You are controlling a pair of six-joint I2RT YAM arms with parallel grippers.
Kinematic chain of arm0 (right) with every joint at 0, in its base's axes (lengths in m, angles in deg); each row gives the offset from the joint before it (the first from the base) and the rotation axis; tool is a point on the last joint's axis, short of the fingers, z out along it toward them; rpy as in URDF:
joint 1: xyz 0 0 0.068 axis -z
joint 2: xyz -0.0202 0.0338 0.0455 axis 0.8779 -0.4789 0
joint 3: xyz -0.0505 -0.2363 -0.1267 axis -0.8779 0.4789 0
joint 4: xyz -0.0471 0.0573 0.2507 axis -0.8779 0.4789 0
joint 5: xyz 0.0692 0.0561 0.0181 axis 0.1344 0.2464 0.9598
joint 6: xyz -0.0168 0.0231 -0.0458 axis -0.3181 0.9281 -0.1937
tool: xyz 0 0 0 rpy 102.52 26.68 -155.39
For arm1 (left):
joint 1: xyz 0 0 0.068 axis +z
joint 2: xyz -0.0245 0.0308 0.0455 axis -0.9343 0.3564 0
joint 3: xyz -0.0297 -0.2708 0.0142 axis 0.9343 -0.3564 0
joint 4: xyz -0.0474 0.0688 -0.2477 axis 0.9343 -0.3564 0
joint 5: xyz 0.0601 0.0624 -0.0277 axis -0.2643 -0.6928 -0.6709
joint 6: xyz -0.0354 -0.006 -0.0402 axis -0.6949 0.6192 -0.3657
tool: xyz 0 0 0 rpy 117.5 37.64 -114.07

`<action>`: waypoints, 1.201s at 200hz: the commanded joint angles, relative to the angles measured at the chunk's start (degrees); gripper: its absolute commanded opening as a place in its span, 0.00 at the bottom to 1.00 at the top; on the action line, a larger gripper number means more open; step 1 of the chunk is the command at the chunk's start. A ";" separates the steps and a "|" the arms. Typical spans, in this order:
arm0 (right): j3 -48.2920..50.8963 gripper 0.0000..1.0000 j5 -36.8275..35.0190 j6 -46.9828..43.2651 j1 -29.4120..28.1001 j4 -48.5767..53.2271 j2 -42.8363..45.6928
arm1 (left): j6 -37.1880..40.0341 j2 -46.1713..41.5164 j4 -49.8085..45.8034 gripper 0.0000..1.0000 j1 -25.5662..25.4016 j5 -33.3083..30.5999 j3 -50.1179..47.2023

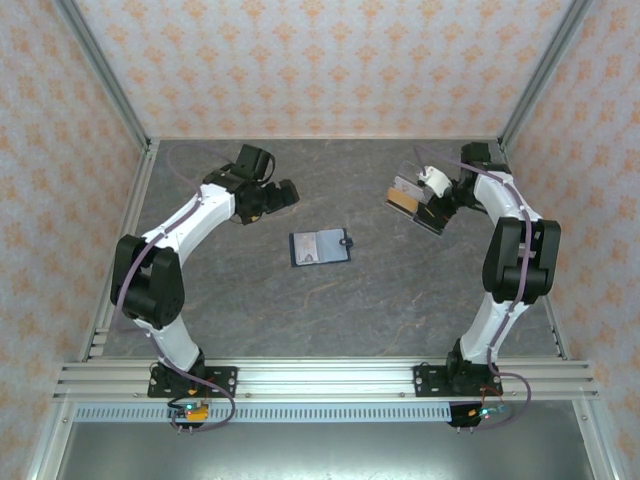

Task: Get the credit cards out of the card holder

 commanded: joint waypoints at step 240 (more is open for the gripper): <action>1.46 0.16 -0.83 -2.74 0.05 -4.38 0.49 | -0.21 1.09 -1.53 1.00 0.73 2.31 1.56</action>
